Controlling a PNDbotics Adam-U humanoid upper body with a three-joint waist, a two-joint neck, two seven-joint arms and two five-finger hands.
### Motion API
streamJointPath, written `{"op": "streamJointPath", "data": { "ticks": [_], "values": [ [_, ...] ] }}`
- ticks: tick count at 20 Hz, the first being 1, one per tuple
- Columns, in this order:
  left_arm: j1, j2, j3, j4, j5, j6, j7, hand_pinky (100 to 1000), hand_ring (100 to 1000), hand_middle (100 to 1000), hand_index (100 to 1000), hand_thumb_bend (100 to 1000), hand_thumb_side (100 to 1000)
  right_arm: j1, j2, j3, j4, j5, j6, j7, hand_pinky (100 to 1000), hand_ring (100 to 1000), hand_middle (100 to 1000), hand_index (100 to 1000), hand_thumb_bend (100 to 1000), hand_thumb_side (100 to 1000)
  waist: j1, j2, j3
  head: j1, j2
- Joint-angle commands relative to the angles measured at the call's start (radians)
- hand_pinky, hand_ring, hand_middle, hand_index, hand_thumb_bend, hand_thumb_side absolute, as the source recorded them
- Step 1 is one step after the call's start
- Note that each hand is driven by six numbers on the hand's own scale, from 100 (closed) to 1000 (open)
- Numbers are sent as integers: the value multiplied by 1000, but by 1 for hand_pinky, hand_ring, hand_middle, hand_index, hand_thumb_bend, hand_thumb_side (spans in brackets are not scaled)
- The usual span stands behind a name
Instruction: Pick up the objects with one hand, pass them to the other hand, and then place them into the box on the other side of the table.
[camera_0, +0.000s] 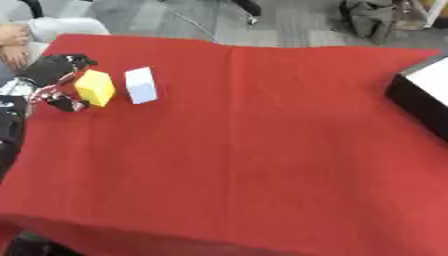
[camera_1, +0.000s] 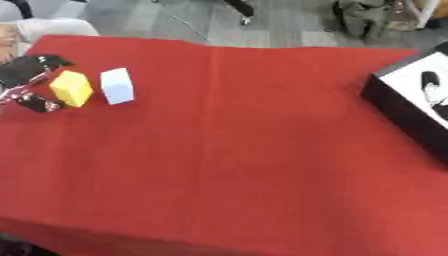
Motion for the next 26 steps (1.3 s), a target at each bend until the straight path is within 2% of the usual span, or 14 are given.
{"op": "streamJointPath", "data": {
  "ticks": [1,6,9,11,12,13,14,15,18,21,22,23,26],
  "values": [
    [-14,45,-18,18,17,19,68,754,768,804,910,476,100,-6,-9,-7,-21,-17,4,-12,750,736,779,981,414,676,0,-8,-3,28,-2],
    [-10,34,-33,39,33,48,173,763,794,846,938,485,100,1,-2,-5,-14,-34,6,-20,746,731,773,981,398,684,-1,-4,-11,36,-18],
    [-14,34,-56,72,26,43,179,762,796,849,937,461,100,3,1,-5,-10,-44,8,-25,743,728,770,980,389,689,-2,-1,-16,38,-24],
    [-17,33,-73,98,21,37,159,733,752,799,894,391,100,5,5,-5,-8,-51,9,-29,740,725,768,981,382,688,-3,1,-19,41,-25],
    [-18,32,-80,107,19,35,149,707,693,737,840,301,100,7,6,-4,-7,-53,9,-31,739,724,767,981,380,689,-3,2,-19,42,-25],
    [-19,30,-83,111,20,35,145,696,653,693,805,250,100,9,7,-4,-5,-56,10,-33,738,724,766,981,379,689,-3,2,-20,42,-25],
    [-19,29,-83,111,23,35,148,692,640,678,794,234,100,11,8,-5,-4,-57,10,-35,738,723,766,981,379,689,-3,2,-20,43,-23],
    [-19,28,-81,106,27,36,157,647,550,568,710,156,100,13,8,-5,-3,-59,11,-37,736,721,765,983,370,691,-3,2,-21,43,-21],
    [-16,27,-65,76,43,27,204,638,518,513,669,121,100,17,9,-3,-3,-64,10,-42,735,720,765,984,364,688,-2,-1,-20,41,-13],
    [-20,31,-42,21,50,-9,218,638,507,490,657,102,100,17,13,3,-9,-63,3,-45,733,718,764,984,356,685,1,-6,-16,35,-4],
    [-21,33,-28,-8,54,-29,210,637,503,483,653,100,100,16,15,7,-12,-63,-2,-45,733,719,764,983,401,715,2,-8,-13,31,-3],
    [-21,34,-11,-40,60,-50,195,635,497,474,649,100,100,16,17,11,-14,-62,-6,-44,734,720,764,983,354,686,3,-9,-11,26,-3],
    [-18,36,40,-156,101,-128,119,639,491,468,652,100,100,15,22,31,-29,-60,-27,-36,740,725,767,981,351,682,5,-14,-3,7,-3]
  ]
}}
